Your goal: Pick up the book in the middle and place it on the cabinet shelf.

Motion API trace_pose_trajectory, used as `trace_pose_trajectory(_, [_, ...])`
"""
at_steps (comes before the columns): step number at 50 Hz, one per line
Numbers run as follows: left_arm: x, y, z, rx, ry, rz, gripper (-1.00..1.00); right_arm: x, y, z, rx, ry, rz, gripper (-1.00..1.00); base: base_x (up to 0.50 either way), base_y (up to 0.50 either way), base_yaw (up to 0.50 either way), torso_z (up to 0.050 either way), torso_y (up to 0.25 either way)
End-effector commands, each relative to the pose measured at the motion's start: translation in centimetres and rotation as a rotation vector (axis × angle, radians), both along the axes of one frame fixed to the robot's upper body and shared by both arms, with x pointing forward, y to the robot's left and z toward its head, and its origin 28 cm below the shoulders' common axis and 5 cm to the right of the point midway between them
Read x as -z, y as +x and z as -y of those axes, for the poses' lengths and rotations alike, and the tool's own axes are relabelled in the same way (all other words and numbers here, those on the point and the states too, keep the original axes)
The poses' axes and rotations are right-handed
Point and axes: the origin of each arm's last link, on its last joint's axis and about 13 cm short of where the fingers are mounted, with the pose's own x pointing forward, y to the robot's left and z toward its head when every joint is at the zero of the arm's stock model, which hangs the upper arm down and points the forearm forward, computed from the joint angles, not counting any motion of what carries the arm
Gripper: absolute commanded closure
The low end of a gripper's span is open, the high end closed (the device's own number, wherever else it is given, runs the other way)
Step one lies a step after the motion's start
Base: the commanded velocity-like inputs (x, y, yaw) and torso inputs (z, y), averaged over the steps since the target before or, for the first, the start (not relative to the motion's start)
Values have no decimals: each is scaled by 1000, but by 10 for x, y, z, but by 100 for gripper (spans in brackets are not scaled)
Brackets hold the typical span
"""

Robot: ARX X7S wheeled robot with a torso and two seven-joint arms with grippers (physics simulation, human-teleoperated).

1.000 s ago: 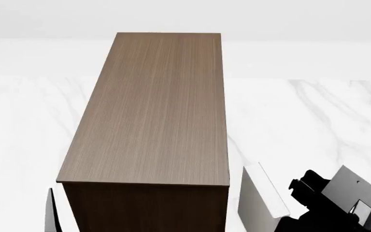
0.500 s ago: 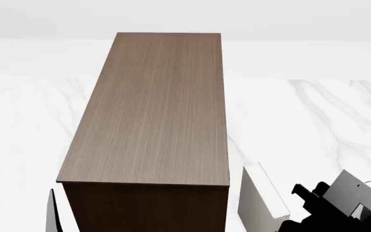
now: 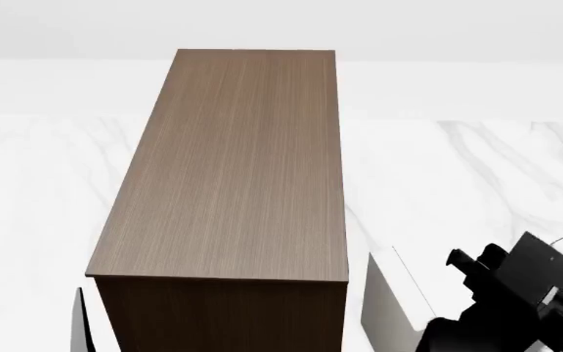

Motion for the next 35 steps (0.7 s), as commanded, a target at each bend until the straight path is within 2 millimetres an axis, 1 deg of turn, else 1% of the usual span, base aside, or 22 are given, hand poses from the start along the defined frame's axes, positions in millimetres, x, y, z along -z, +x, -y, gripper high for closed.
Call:
trace_pose_trajectory(1, [-2, 1, -2, -16, -3, 9, -100, -80, -10, -14, -101, -188, 278, 100, 0, 0, 0, 0, 10])
trace_pose_trajectory(2, [-2, 1, -2, -16, -3, 9, -100, -80, -10, -14, -101, -188, 278, 100, 0, 0, 0, 0, 0])
trace_pose_trajectory(3, [-3, 1, -2, -16, -4, 10, -100, -95, -13, -16, -112, -227, 322, 100, 0, 0, 0, 0, 0])
trace_pose_trajectory(5, [-3, 1, -2, -17, -4, 11, -100, -105, -17, -17, -118, -244, 352, 100, 0, 0, 0, 0, 0])
trace_pose_trajectory(6, [-3, 1, -2, -17, -5, 12, -100, -113, -21, -18, -117, -268, 381, 100, 0, 0, 0, 0, 0])
trace_pose_trajectory(9, [-3, 1, -2, -17, -5, 12, -100, -113, -21, -18, -117, -268, 381, 100, 0, 0, 0, 0, 3])
trace_pose_trajectory(10, [-3, 1, -2, -18, -5, 13, -100, -127, -26, -19, -120, -292, 433, 100, 0, 0, 0, 0, 0])
trace_pose_trajectory(12, [-3, 2, -2, -18, -6, 12, -100, -132, -29, -19, -128, -285, 451, 100, 0, 0, 0, 0, 0])
trace_pose_trajectory(13, [-4, 2, -2, -18, -6, 12, -100, -138, -31, -21, -144, -290, 473, 100, 0, 0, 0, 0, 0])
trace_pose_trajectory(15, [-4, 2, -2, -18, -6, 13, -100, -142, -34, -22, -160, -284, 497, 100, 0, 0, 0, 0, 0])
trace_pose_trajectory(19, [-4, 2, -2, -18, -5, 13, -100, -153, -40, -28, -258, -229, 541, 100, 0, 0, 0, 0, 3])
trace_pose_trajectory(23, [-4, 2, -2, -18, -6, 13, -100, -165, -48, -32, -318, -208, 602, 100, 0, 0, 0, 0, 0])
trace_pose_trajectory(25, [-4, 2, -2, -18, -6, 13, -100, -165, -48, -32, -318, -208, 602, 100, 0, 0, 0, 0, 5])
trace_pose_trajectory(26, [-4, 2, -2, -18, -6, 13, -100, -178, -56, -36, -381, -160, 653, 100, 0, 0, 0, 0, 0])
trace_pose_trajectory(28, [-4, 2, -2, -18, -6, 14, -100, -184, -61, -40, -457, -98, 693, 100, 0, 0, 1, 0, 0])
trace_pose_trajectory(31, [-4, 2, -2, -16, -5, 12, -100, -193, -68, -45, -538, -61, 750, 100, 0, 0, 0, 0, 0])
trace_pose_trajectory(35, [-4, 2, -2, -16, -4, 14, -100, -198, -73, -49, -596, -8, 784, 100, 0, 0, 0, 0, 3])
